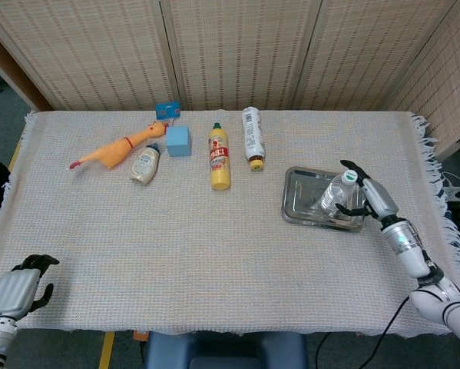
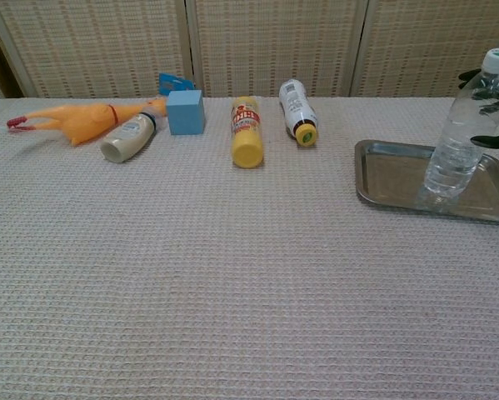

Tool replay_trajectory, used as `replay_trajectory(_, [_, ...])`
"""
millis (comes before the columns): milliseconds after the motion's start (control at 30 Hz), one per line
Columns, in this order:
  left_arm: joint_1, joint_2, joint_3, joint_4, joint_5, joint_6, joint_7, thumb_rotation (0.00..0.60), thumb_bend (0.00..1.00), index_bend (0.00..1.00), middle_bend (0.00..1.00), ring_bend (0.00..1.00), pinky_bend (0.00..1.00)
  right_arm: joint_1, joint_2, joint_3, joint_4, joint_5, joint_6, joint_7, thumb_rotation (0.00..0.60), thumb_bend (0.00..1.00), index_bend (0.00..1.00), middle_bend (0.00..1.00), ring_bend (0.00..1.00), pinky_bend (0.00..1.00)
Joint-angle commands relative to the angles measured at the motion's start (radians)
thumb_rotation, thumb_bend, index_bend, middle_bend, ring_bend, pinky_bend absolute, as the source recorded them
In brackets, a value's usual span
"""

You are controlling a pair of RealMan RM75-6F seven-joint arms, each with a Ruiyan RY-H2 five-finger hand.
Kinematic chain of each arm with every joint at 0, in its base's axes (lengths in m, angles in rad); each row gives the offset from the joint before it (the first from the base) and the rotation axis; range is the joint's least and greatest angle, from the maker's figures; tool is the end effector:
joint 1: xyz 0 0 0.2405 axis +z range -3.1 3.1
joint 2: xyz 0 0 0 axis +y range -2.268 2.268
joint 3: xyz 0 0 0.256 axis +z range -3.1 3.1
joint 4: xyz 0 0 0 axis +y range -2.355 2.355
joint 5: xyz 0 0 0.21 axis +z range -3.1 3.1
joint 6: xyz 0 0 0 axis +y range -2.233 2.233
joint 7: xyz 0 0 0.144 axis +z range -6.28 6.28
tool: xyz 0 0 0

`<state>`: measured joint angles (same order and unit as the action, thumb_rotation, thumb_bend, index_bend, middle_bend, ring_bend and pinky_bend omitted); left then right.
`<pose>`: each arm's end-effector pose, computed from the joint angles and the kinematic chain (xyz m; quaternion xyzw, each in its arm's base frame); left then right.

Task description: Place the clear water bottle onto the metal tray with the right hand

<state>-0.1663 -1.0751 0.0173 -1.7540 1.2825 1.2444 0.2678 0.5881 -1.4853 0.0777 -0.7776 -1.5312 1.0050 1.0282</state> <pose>-0.3163 0.1811 0.1285 -0.6475 -0.4458 -0.2334 0.5723 -0.3223 -0.3789 0.0928 0.5621 -0.5559 0.4833 0.3760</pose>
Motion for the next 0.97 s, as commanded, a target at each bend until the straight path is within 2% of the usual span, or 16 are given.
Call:
replay_trajectory(33, [0.000,0.001,0.000,0.000,0.000,0.000,-0.001,0.600,0.51,0.28,0.20,0.12,0.33,-0.037,0.032,0.016,-0.060,0.021,0.074,-0.123,0.600,0.03,0.00,0.00,0.00,0.06])
replay_trajectory(167, [0.000,0.001,0.000,-0.002,-0.002,0.000,-0.001,0.600,0.51,0.28,0.20,0.12,0.33,-0.105,0.063,0.041,-0.153,0.063,0.190,-0.389,0.600,0.03,0.00,0.00,0.00,0.00])
replay_trajectory(333, [0.000,0.003,0.002,-0.002,0.001,0.003,0.000,0.600,0.51,0.28,0.20,0.12,0.33,-0.201,0.111,0.057,-0.329,0.142,0.299,-0.765,0.600,0.03,0.00,0.00,0.00,0.00])
replay_trajectory(467, [0.002,0.003,0.002,-0.005,0.004,0.008,0.003,0.600,0.51,0.28,0.20,0.12,0.33,-0.272,0.136,0.053,-0.469,0.203,0.362,-0.984,0.600,0.03,0.00,0.00,0.00,0.00])
replay_trajectory(600, [0.004,0.001,0.004,-0.005,0.008,0.015,0.011,0.600,0.51,0.28,0.20,0.12,0.33,-0.320,0.133,0.050,-0.532,0.233,0.413,-1.088,0.600,0.03,0.00,0.00,0.00,0.00])
replay_trajectory(967, [0.004,-0.005,-0.001,0.002,-0.003,0.019,0.025,0.600,0.51,0.28,0.21,0.12,0.33,-0.362,0.172,0.024,-0.640,0.215,0.419,-1.167,0.600,0.03,0.00,0.00,0.00,0.00])
